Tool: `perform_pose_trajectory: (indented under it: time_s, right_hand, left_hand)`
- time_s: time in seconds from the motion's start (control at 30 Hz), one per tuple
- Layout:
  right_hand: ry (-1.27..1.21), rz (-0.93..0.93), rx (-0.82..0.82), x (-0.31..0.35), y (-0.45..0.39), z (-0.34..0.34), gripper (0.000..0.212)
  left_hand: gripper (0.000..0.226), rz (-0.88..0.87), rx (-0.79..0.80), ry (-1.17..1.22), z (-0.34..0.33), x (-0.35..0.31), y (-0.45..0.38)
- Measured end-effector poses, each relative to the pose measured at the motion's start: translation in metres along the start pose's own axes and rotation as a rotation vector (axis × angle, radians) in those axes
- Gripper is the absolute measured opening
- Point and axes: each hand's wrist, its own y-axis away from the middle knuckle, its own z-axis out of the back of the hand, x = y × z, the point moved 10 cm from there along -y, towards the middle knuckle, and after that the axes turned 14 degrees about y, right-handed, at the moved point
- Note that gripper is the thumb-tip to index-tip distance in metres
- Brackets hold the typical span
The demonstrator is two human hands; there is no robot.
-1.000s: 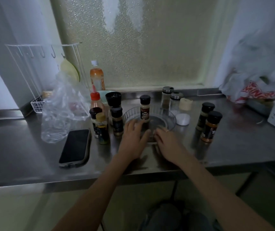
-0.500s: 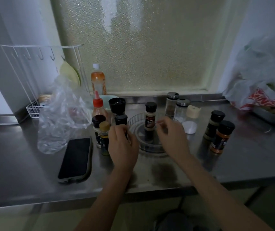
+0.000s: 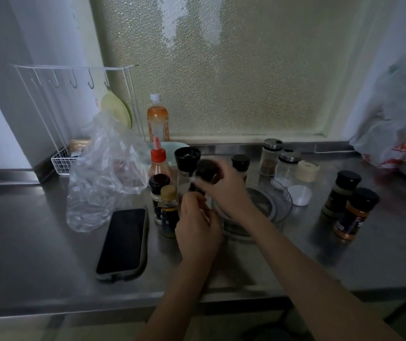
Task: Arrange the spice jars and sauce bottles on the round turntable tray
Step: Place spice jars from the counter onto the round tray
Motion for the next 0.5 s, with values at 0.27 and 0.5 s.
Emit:
perform_pose_trajectory:
  time_s: [0.27, 0.5]
  right_hand:
    - [0.236, -0.127, -0.04, -0.041, 0.015, 0.037, 0.048]
    - [0.198, -0.119, -0.573, -0.041, 0.053, 0.134, 0.046]
  left_hand:
    - [0.024, 0.12, 0.17, -0.155, -0.03, 0.023, -0.005]
    - [0.046, 0.291, 0.153, -0.151, -0.026, 0.047, -0.006]
